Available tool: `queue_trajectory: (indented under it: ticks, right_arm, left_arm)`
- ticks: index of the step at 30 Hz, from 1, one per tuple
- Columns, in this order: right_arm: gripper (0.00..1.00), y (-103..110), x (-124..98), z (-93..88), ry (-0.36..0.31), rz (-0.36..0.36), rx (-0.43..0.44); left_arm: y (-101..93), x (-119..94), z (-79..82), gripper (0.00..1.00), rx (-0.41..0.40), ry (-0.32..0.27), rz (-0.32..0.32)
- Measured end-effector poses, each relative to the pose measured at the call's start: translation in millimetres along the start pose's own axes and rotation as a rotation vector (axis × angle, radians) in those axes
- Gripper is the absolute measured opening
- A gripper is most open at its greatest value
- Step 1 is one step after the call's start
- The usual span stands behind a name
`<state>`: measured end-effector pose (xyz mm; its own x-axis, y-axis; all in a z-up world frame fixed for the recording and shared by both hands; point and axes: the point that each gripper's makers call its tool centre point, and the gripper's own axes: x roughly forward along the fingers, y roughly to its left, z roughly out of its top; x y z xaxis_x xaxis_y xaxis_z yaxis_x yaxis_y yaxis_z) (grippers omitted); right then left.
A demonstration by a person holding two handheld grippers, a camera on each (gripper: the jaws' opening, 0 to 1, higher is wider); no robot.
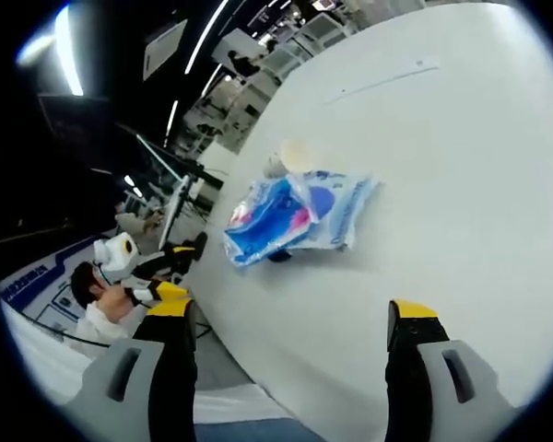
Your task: Arrange the tabletop items into an orderly group along one side of the table until the central work area is clear of visible clutter.
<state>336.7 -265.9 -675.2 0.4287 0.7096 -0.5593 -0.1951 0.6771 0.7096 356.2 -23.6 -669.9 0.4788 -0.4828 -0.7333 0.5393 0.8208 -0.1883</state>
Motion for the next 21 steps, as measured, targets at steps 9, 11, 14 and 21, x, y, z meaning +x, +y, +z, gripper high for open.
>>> queue_trajectory:
  ticks: [9,11,14,21]
  right_arm:
    - [0.84,4.4,-6.3,10.8,-0.031,0.009,-0.015]
    - [0.84,8.7,-6.4,14.7,-0.035,0.014,-0.027]
    - [0.84,16.8,-4.8,24.3,-0.050,0.029,-0.061]
    - [0.82,27.2,-1.9,25.0,-0.041,0.054,-0.111]
  left_arm:
    - [10.2,-15.6,17.8,0.95,0.044,-0.022,0.027]
    - [15.1,-21.8,24.6,0.95,0.057,-0.027,0.039]
    - [21.9,-28.8,34.4,0.96,0.077,-0.038,0.060]
    - [24.0,-26.2,40.4,0.96,0.100,-0.037,0.065]
